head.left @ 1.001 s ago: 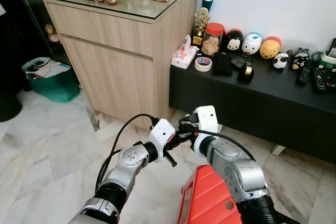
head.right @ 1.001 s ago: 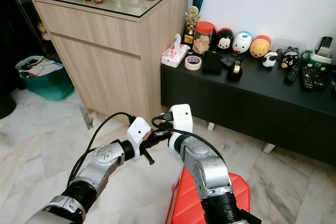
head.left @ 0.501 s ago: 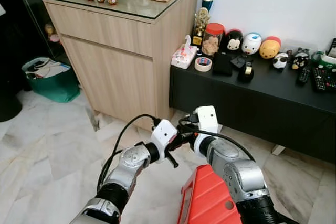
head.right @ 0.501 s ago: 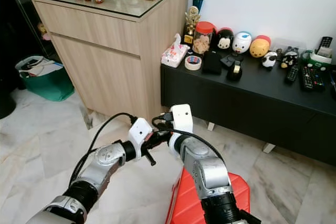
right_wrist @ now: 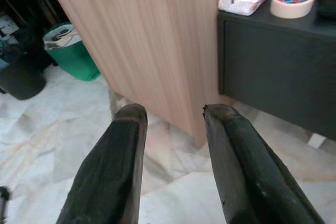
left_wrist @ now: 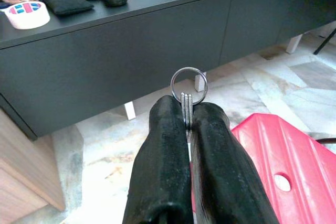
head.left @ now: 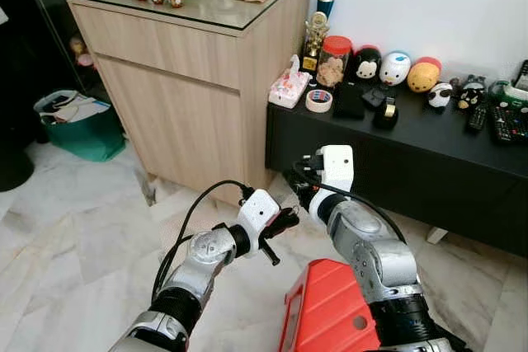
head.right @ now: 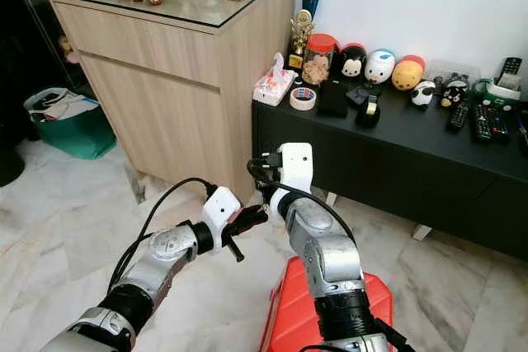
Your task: Hang keys on a hook
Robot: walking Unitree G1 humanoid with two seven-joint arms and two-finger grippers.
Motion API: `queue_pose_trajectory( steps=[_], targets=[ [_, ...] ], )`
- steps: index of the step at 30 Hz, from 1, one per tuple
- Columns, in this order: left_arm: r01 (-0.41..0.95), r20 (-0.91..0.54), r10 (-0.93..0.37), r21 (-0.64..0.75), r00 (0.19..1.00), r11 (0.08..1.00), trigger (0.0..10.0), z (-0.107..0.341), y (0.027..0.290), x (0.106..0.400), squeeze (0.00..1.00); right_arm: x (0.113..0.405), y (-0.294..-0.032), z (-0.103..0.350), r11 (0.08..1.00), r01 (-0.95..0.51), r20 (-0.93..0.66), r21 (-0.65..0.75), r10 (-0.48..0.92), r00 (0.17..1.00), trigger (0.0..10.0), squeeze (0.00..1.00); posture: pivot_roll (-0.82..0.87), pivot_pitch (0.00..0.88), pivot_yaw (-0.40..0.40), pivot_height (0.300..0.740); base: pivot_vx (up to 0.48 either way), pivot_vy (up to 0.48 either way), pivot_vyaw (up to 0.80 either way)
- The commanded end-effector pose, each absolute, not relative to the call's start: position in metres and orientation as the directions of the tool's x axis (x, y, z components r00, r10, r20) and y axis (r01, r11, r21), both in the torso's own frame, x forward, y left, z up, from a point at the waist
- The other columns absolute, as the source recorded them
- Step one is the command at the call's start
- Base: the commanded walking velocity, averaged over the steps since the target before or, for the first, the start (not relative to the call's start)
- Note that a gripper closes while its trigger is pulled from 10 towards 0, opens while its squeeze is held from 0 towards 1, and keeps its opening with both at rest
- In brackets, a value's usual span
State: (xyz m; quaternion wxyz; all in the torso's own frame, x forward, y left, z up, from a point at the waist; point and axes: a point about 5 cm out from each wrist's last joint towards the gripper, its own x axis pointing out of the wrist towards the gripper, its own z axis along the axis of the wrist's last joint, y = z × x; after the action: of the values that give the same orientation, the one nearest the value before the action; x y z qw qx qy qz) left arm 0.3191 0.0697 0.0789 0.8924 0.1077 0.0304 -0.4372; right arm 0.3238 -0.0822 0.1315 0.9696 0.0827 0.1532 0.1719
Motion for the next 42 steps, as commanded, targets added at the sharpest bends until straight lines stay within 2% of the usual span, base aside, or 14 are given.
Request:
queue_pose_trajectory(
  steps=[1, 7, 8, 9, 10, 14, 16, 18, 19, 22, 25, 31, 36, 42],
  targets=[
    [0.786, -0.153, -0.772, 0.181, 0.617, 0.592, 0.0, 0.08, 0.07, 0.32, 0.0, 0.325, -0.084, 0.131, 0.93, -0.302, -0.269, 0.211, 0.352, 0.897, 10.0, 0.0, -0.05, 0.0, -0.06, 0.708, 0.0, 0.0, 0.0],
    [0.708, -0.16, -0.691, 0.207, 0.705, 0.675, 0.0, 0.079, 0.09, 0.326, 0.0, 0.335, -0.119, 0.126, 0.966, -0.196, -0.279, 0.17, 0.238, 0.93, 10.0, 0.0, -0.04, 0.0, -0.06, 0.708, 0.0, 0.0, 0.0],
    [0.652, -0.154, -0.634, 0.223, 0.758, 0.725, 0.4, 0.079, 0.102, 0.329, 0.0, 0.338, -0.132, 0.122, 0.977, -0.167, -0.29, 0.129, 0.199, 0.936, 10.0, 0.0, -0.04, 0.0, -0.055, 0.708, 0.0, 0.0, 0.0],
    [0.615, -0.148, -0.597, 0.221, 0.789, 0.757, 7.2, 0.08, 0.109, 0.331, 0.0, 0.338, -0.139, 0.119, 0.982, -0.152, -0.301, 0.113, 0.18, 0.937, 10.0, 0.0, -0.04, 0.0, -0.055, 0.708, 0.0, 0.0, 0.0],
    [0.573, -0.147, -0.554, 0.207, 0.819, 0.793, 10.0, 0.079, 0.118, 0.333, 0.0, 0.339, -0.147, 0.114, 0.987, -0.132, -0.32, 0.093, 0.155, 0.935, 10.0, 0.0, -0.04, 0.0, -0.052, 0.708, 0.0, 0.0, 0.0],
    [0.411, -0.184, -0.38, 0.181, 0.906, 0.893, 10.0, 0.069, 0.155, 0.333, 0.0, 0.334, -0.179, 0.082, 0.997, -0.071, -0.393, 0.007, 0.068, 0.917, 10.0, 0.0, -0.04, 0.0, -0.049, 0.708, 0.0, 0.0, 0.0],
    [0.379, -0.197, -0.344, 0.179, 0.918, 0.908, 10.0, 0.065, 0.162, 0.333, 0.0, 0.332, -0.184, 0.074, 0.998, -0.063, -0.41, -0.015, 0.051, 0.911, 10.0, 0.0, -0.04, 0.0, -0.045, 0.708, 0.0, 0.0, 0.0],
    [0.224, -0.298, -0.165, 0.176, 0.94, 0.959, 10.0, 0.044, 0.193, 0.322, 0.0, 0.311, -0.198, 0.03, 0.997, -0.051, -0.512, -0.063, 0.012, 0.859, 10.0, 0.0, -0.03, 0.0, -0.045, 0.708, 0.0, 0.0, 0.0],
    [0.224, -0.298, -0.165, 0.176, 0.94, 0.959, 10.0, 0.044, 0.193, 0.322, 0.0, 0.311, -0.198, 0.03, 0.997, -0.051, -0.512, -0.063, 0.012, 0.859, 10.0, 0.0, -0.03, 0.0, -0.045, 0.708, 0.0, 0.0, 0.0],
    [0.087, -0.404, -0.018, 0.154, 0.915, 0.984, 10.0, 0.02, 0.216, 0.304, 0.0, 0.285, -0.201, -0.005, 0.997, -0.042, -0.603, -0.07, -0.009, 0.797, 10.0, 0.0, -0.03, 0.0, -0.04, 0.708, 0.0, 0.0, 0.0],
    [-0.037, -0.516, 0.1, 0.13, 0.851, 0.991, 10.0, -0.009, 0.232, 0.274, 0.0, 0.247, -0.201, -0.041, 0.996, -0.028, -0.705, -0.083, -0.039, 0.708, 10.0, 0.0, -0.03, 0.0, -0.033, 0.708, 0.0, 0.0, 0.0],
    [-0.047, -0.634, 0.12, 0.13, 0.764, 0.99, 10.0, -0.042, 0.23, 0.236, 0.0, 0.196, -0.21, -0.073, 0.987, 0.159, -0.784, -0.023, -0.117, 0.61, 10.0, 0.0, -0.01, 0.0, -0.003, 0.708, 0.0, 0.0, 0.0],
    [-0.05, -0.709, 0.125, 0.125, 0.694, 0.991, 10.0, -0.059, 0.227, 0.213, 0.0, 0.17, -0.214, -0.086, 0.975, 0.22, -0.819, -0.024, -0.145, 0.555, 10.0, 0.0, -0.04, 0.0, 0.057, 0.708, 0.0, 0.0, 0.0],
    [-0.056, -0.725, 0.133, 0.13, 0.676, 0.99, 10.0, -0.063, 0.23, 0.204, 0.0, 0.143, -0.225, -0.094, 0.961, 0.276, -0.839, -0.028, -0.173, 0.517, 10.0, 0.0, -0.07, 0.0, 0.087, 0.708, 0.0, 0.0, 0.0]
  ],
)
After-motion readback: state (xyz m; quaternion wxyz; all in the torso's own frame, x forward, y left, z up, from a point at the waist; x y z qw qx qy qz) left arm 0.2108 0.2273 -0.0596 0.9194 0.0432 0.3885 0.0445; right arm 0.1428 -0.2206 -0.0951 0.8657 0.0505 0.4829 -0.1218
